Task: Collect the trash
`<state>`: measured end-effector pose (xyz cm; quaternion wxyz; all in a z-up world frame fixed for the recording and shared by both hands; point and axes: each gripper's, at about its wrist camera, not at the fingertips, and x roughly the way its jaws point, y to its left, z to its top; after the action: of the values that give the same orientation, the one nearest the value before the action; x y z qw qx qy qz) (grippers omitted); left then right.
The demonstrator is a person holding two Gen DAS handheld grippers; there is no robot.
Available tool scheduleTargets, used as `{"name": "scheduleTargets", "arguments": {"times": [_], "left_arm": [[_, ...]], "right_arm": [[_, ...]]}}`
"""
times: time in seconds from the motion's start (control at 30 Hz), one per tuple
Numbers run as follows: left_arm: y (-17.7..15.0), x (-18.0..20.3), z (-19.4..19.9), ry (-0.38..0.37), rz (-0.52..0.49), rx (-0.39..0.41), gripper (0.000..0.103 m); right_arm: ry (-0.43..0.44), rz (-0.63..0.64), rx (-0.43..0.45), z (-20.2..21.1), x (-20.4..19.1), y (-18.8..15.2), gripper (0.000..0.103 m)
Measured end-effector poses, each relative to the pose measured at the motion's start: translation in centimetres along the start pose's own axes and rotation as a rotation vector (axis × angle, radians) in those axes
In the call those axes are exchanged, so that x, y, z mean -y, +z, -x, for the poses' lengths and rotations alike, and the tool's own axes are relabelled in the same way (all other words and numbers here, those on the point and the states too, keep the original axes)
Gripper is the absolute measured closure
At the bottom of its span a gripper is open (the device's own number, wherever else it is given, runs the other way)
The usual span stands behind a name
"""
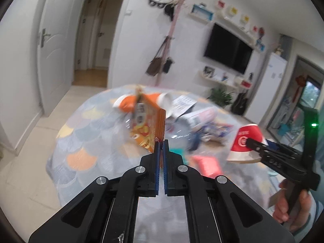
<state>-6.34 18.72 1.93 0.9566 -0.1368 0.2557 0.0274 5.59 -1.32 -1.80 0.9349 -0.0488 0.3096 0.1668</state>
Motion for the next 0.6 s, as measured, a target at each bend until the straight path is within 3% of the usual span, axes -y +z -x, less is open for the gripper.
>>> {"name": "scheduleTargets", "arguments": {"times": [0.2, 0.37, 0.47, 0.6], "left_arm": [[1.5, 4.1, 2.1, -0.125, -0.074, 0.079, 0.103], [1.9, 8.3, 1.4, -0.21, -0.141, 0.078, 0.103], [1.3, 10.2, -0.1, -0.211, -0.175, 0.045, 0.103], [-0.2, 8.9, -1.4, -0.171, -0.153, -0.016, 0.103]], "right_arm": [[-0.022, -0.054, 0.063, 2.9, 2.8, 0.6, 0.064], [-0.056, -0.101, 0.096, 4.4, 5.7, 0.7, 0.064], [-0.07, -0.137, 0.089, 4.7, 7.5, 0.3, 0.064], [-0.076, -0.156, 0.068, 4.3, 8.9, -0.6, 0.063]]}}
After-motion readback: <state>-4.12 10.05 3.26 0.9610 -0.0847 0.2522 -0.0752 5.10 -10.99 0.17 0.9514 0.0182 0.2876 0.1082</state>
